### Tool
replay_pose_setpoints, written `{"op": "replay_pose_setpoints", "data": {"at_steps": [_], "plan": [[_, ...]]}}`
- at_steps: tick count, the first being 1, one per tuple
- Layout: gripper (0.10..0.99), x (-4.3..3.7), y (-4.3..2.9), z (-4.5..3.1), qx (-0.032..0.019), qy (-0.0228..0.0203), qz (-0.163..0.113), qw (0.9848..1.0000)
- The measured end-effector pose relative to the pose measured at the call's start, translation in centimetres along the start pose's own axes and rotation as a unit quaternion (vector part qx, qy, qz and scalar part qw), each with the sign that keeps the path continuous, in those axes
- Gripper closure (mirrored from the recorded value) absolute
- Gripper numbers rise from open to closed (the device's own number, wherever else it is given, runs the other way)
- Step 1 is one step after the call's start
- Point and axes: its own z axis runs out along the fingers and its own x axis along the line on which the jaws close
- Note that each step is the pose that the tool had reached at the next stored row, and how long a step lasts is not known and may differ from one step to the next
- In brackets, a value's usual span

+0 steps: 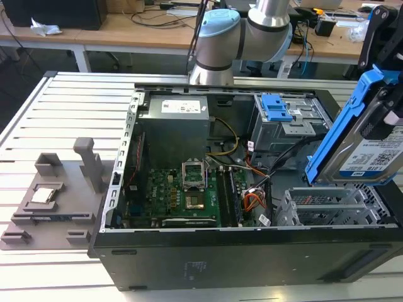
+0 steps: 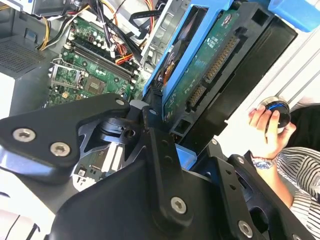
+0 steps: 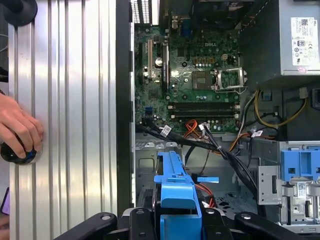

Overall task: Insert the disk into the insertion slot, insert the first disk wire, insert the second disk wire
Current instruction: 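Insert the disk into the insertion slot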

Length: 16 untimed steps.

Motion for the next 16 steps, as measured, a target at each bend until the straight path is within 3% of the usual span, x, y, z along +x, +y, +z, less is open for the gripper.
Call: {"op": "replay_pose_setpoints", "data": {"at_steps": [16], "plan": [[0.718, -0.01, -0.04, 1.24, 0.0, 0.0, 0.0, 1.0]]}}
